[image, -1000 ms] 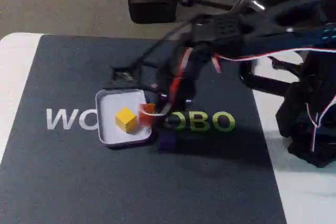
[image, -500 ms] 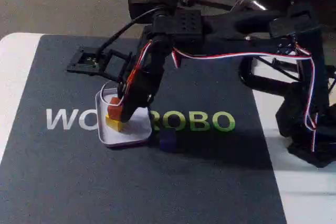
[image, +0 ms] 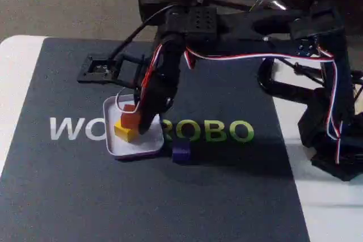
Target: Move blocks one by one until all three blocks are in the tray.
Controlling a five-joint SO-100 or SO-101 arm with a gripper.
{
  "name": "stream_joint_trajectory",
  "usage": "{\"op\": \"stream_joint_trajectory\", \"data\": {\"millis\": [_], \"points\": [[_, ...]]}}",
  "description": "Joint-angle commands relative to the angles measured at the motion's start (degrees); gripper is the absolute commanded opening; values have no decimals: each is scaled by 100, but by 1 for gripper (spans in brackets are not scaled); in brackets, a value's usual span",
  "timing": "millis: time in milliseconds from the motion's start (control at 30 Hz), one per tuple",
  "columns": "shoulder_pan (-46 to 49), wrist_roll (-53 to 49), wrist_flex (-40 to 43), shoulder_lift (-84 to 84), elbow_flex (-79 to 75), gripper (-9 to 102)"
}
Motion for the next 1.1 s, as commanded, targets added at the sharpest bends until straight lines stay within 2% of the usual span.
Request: {"op": "stream_joint_trajectory", "data": {"millis": [0,367,600,867,967,1067], "points": [[35,-290,220,334,-246,18],[352,-1863,1143,615,-220,21],[519,-3041,1204,1178,492,21],[396,-3199,1002,1731,1248,21],[352,-3199,624,2048,1793,21],[299,-3199,-114,2602,2795,21]]}}
